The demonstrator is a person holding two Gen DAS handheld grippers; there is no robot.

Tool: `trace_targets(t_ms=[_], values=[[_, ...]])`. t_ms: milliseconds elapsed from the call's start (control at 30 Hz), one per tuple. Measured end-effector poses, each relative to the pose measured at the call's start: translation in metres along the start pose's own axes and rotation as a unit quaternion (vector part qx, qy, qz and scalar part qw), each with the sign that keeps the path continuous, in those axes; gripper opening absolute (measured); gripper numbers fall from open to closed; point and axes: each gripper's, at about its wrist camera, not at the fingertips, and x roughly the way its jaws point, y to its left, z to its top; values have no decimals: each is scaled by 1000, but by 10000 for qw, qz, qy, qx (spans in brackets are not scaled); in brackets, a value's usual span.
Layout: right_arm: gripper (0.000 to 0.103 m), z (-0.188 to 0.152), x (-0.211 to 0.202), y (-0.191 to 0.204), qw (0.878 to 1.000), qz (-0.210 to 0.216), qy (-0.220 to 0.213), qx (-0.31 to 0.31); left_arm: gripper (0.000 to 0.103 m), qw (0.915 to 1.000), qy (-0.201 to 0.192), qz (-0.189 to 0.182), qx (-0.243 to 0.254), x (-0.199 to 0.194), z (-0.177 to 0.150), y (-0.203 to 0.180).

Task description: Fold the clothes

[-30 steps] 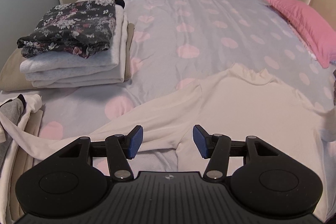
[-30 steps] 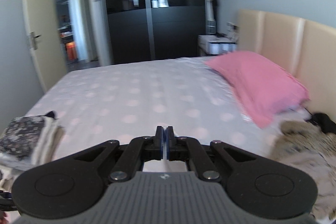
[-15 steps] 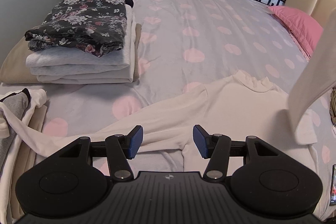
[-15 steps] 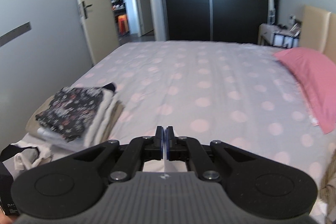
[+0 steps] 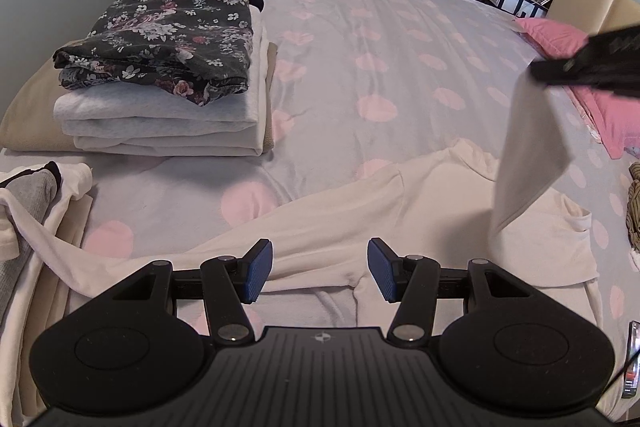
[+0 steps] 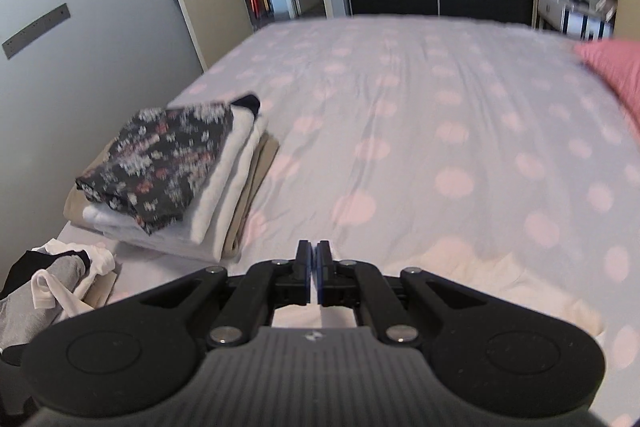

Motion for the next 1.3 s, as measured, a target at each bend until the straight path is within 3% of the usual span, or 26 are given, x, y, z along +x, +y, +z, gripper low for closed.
trace_targets(t_ms=[300, 367, 467, 600, 1000, 1300], values=[[9, -29, 59, 8, 9970, 308, 672, 220, 51, 9996, 158, 192, -129, 13, 4, 12], [10, -33, 65, 9, 9962, 399, 733, 263, 51, 9996, 173, 198, -136, 15, 5, 12], [23, -36, 67, 8, 9958, 450, 759, 254, 51, 9996, 195, 199, -81, 17, 5, 8], [24, -36, 57, -4, 9967, 368, 707, 124, 51, 9997, 195, 160, 15, 20, 6, 1], [27, -74, -12, -137, 9920, -606, 1088, -226, 51, 9974, 281, -6, 670, 32, 6, -57], [30, -142, -45, -224, 9819, -1288, 1237, -632, 52, 9924, 482, 126, 1129, 52, -2, -87]])
